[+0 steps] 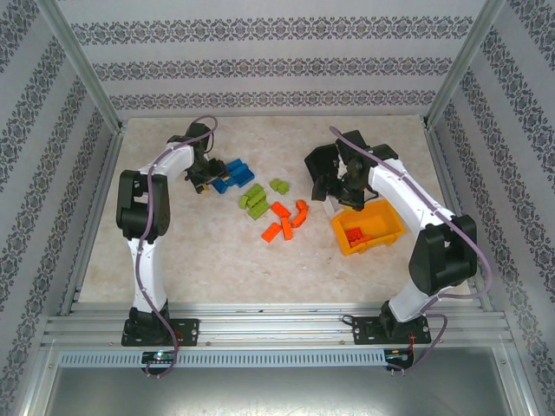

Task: Sort the legos into containers by color

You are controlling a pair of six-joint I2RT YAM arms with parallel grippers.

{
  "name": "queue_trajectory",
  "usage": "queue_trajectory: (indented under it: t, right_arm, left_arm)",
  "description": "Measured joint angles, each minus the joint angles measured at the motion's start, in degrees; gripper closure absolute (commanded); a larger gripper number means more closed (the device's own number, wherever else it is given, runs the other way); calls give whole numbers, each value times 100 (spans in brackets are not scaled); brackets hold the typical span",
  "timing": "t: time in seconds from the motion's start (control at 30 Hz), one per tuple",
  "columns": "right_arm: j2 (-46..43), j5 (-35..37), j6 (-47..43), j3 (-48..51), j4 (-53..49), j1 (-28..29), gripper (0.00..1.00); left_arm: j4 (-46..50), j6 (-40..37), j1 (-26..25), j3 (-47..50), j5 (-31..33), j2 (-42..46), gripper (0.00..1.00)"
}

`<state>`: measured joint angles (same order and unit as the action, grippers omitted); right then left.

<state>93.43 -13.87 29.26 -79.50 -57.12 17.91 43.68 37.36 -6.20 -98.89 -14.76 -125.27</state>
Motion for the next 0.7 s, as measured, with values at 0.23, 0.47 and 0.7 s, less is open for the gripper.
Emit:
queue_trajectory:
  t: [0.23, 0.47, 0.7]
  right_arm:
    - [-22, -42, 68, 116, 70, -2, 17]
    - [70, -66, 68, 11, 101, -2, 18]
    - [240, -109, 103, -188, 162, 35, 18]
  left_arm:
    - [127, 17, 26, -190, 26, -267, 52]
    - [186, -61, 37, -195, 46, -264, 68]
    - [111, -254, 87, 127, -15, -46, 69]
